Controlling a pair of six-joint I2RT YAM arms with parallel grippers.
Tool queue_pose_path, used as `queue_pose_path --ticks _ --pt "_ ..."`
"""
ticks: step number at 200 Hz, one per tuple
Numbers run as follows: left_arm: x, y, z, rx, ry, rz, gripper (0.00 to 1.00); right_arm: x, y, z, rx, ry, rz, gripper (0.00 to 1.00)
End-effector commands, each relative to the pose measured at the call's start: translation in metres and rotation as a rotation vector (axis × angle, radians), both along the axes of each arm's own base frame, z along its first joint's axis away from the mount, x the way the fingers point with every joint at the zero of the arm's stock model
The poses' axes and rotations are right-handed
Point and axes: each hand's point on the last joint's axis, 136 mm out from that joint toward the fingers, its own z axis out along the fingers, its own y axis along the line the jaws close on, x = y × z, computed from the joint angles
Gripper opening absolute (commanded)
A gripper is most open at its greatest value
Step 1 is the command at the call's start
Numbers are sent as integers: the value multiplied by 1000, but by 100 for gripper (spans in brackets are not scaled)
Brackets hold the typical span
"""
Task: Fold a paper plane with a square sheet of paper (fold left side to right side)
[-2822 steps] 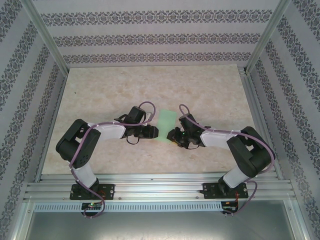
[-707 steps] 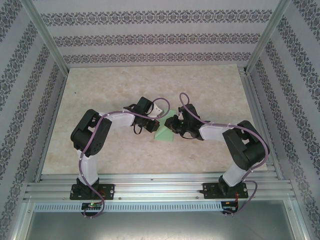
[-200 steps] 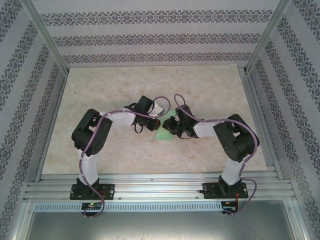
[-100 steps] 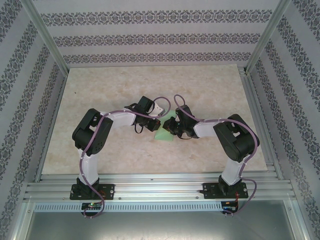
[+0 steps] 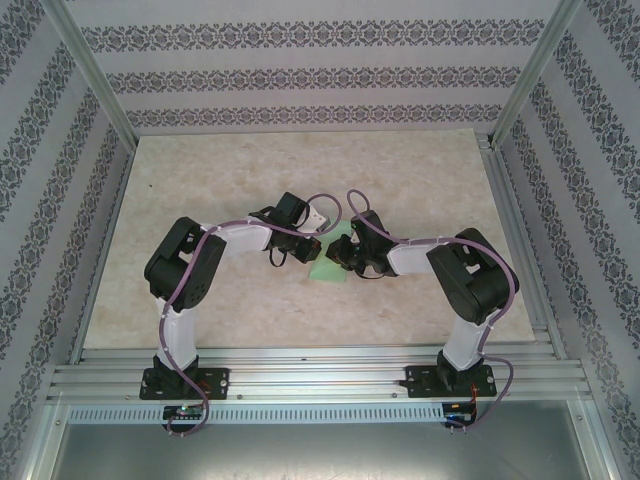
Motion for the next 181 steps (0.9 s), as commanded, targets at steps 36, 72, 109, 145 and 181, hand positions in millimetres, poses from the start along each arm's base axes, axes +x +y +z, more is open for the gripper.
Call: queue_pose_path --ticks 36,72,109,145,181 --pt "12 4 6 30 -59 37 0 -2 -12 -18 -66 32 -10 18" --pt "14 5 9 33 -68 41 0 -2 -11 -17 -67 29 -5 18" --pt "13 8 8 50 -69 44 0 -4 -14 -24 -90 48 -4 17" --pt "12 9 13 45 -73 48 6 -9 -20 -31 -128 73 3 18" --pt "14 9 37 -18 -90 70 16 -11 -21 -35 -137 86 9 18"
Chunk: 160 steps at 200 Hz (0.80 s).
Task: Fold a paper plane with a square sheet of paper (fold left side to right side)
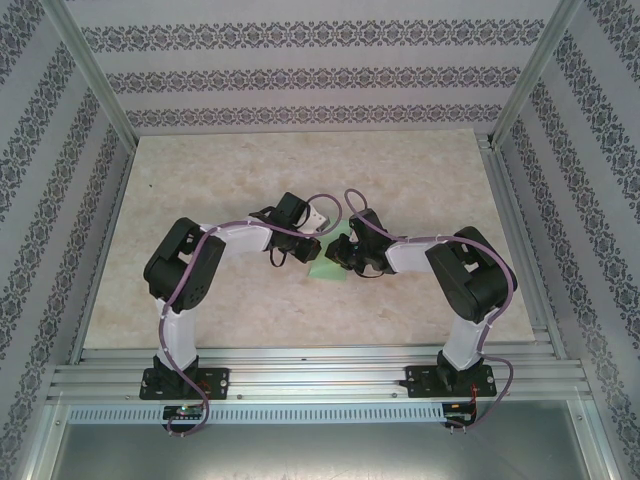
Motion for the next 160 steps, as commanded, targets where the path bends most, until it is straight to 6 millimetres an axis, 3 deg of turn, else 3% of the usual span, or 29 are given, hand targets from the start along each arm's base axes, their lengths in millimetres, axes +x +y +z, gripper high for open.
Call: queue_pose_path --ticks 1,33,73,114,160 --pt "10 6 35 -45 -66 47 16 -12 -21 -32 -109 76 -11 18" --pt "9 18 59 -112 -76 100 26 -12 -20 -29 -104 69 -6 18" --pt "-12 16 76 -226 -16 109 27 -10 -18 -26 -98 63 -6 18" --pt "-36 -8 70 -374 144 92 23 -10 -18 -26 -97 62 -4 18" --pt "-49 -24 55 -366 213 88 22 -10 -18 -27 -101 64 -6 18"
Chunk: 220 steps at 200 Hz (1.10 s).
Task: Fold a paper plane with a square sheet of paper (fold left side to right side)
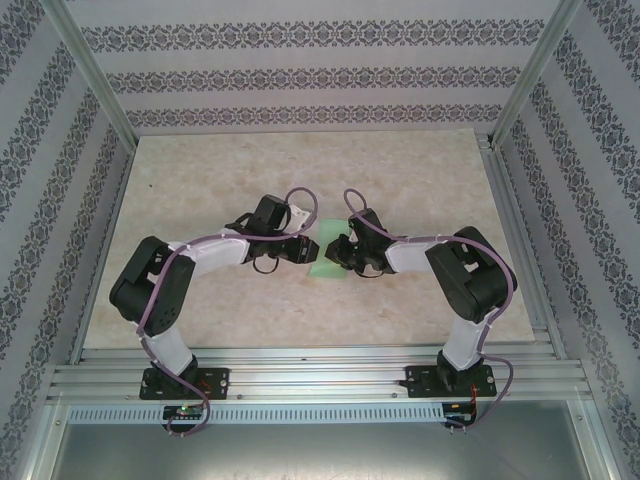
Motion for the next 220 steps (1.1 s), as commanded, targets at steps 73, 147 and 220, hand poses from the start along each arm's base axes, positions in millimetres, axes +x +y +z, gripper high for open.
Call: queue_pose_path --ticks 73,147,220 --pt "-18 -13 -40 51 115 3 19 -10 -19 -27 -97 73 -20 18" --pt "-34 4 -71 141 165 24 18 -8 -17 -25 -92 67 -13 18" --pt "-50 29 -102 256 197 59 15 13 -6 37 -22 -77 36 18"
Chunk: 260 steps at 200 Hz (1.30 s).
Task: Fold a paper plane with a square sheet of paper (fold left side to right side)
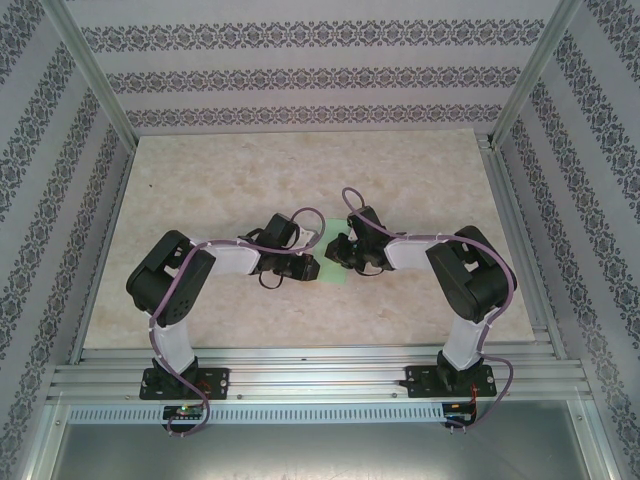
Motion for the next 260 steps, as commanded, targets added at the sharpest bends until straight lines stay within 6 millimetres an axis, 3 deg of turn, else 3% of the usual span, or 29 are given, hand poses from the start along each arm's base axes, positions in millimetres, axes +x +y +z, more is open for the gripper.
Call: queue_pose_path --ticks 1,36,66,155,217,260 --pt "-26 26 -40 155 89 27 15 11 -4 34 9 -84 14 18" --pt "-26 27 -41 158 89 28 14 -2 -6 41 15 -87 27 16" --pt "-25 27 -40 165 82 28 13 -15 7 30 60 -55 35 10" --pt "-23 31 -41 189 71 35 10 -21 30 -6 68 14 43 4" --pt "-29 41 -48 240 80 39 8 -20 -1 -32 -114 -9 62 5" --pt "-36 50 -57 275 92 43 8 -5 -29 -32 -210 -56 52 6"
